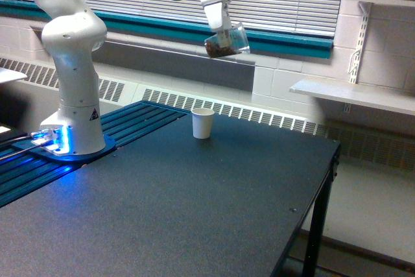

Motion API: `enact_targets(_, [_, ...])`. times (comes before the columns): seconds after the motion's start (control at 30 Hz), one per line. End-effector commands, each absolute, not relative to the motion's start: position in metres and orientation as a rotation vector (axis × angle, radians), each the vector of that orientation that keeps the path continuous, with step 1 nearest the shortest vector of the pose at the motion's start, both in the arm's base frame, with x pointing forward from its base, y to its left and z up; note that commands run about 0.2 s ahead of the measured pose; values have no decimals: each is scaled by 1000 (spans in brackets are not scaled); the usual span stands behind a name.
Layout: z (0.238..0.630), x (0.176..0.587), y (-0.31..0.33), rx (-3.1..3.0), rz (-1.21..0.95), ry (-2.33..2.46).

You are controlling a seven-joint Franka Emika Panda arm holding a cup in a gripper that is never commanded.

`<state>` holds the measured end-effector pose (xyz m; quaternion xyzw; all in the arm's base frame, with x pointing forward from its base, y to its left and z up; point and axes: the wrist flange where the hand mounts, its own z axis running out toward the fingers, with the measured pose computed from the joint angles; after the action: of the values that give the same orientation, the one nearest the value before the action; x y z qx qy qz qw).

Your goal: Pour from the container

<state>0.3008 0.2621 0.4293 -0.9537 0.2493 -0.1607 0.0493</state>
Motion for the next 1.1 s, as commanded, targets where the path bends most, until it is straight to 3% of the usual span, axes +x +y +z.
enact_targets(0.03, [416, 286, 263, -2898, -430, 823])
enact_targets(1.1, [363, 254, 294, -2937, -209, 889])
